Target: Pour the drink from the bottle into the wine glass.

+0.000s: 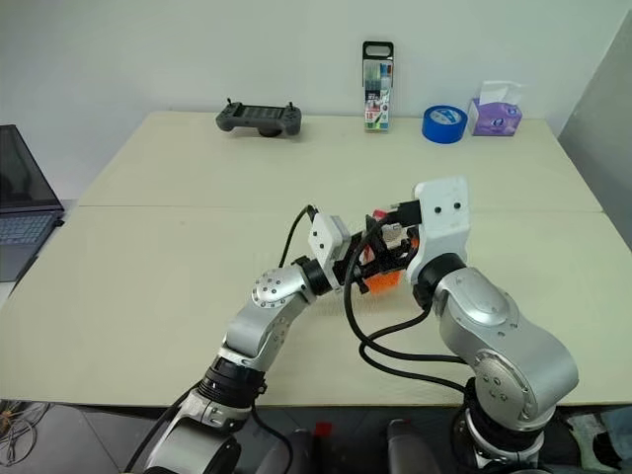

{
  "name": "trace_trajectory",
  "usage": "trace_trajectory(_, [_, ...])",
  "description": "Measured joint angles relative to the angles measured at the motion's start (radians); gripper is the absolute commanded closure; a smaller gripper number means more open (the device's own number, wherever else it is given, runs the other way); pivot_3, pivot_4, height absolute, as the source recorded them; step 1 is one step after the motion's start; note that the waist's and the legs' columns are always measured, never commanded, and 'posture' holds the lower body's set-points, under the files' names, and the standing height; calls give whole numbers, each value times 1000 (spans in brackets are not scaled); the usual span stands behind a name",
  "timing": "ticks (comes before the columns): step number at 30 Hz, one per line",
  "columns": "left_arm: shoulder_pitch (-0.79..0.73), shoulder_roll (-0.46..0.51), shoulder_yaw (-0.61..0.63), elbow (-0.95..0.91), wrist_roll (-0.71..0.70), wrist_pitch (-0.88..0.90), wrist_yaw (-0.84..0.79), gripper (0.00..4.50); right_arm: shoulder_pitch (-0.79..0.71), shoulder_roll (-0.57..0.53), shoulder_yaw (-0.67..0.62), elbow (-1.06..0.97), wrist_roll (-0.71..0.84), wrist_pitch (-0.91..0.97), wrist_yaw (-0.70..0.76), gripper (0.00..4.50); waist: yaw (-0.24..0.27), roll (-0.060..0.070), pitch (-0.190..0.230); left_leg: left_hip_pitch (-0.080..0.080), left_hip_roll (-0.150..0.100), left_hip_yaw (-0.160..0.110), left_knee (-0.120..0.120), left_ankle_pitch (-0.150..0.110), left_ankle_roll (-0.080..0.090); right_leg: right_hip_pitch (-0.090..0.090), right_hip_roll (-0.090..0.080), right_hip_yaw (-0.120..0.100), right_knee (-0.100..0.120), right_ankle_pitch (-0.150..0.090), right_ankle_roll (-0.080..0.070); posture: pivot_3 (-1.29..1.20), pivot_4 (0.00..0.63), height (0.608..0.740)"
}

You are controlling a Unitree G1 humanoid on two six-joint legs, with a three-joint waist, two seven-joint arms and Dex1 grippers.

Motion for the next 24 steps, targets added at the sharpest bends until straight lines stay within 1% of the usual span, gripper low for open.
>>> trace_trajectory(5, [0, 3, 7, 6, 3, -7, 0, 2785, 19, 6, -9, -4, 19, 7, 29, 0, 0, 0, 0, 0, 0, 0, 0, 0, 0, 0, 0, 0, 0, 0, 0, 0, 150, 740])
trace_trajectory(14, [0, 14, 8, 7, 10, -18, 14, 2785, 18, 7, 2, -6, 107, -22, 59, 0, 0, 0, 0, 0, 0, 0, 0, 0, 0, 0, 0, 0, 0, 0, 0, 0, 150, 740])
trace_trajectory(18, [0, 15, 9, 7, 11, -19, 19, 2785, -1, 18, 17, -6, 83, -18, 29, 0, 0, 0, 0, 0, 0, 0, 0, 0, 0, 0, 0, 0, 0, 0, 0, 0, 150, 740])
trace_trajectory(22, [1, 18, 9, 6, 11, -19, 22, 2785, -24, 76, 25, -3, 37, -21, -26, 0, 0, 0, 0, 0, 0, -1, -1, 0, 0, 0, 0, 0, 0, 0, 0, 0, 150, 740])
trace_trajectory(24, [2, 19, 9, 6, 11, -19, 24, 2785, -29, 85, 40, -3, 18, -21, -40, 0, 0, 0, 0, 0, 0, -1, -1, 0, 0, 0, 0, 0, 0, 0, 0, 0, 150, 740])
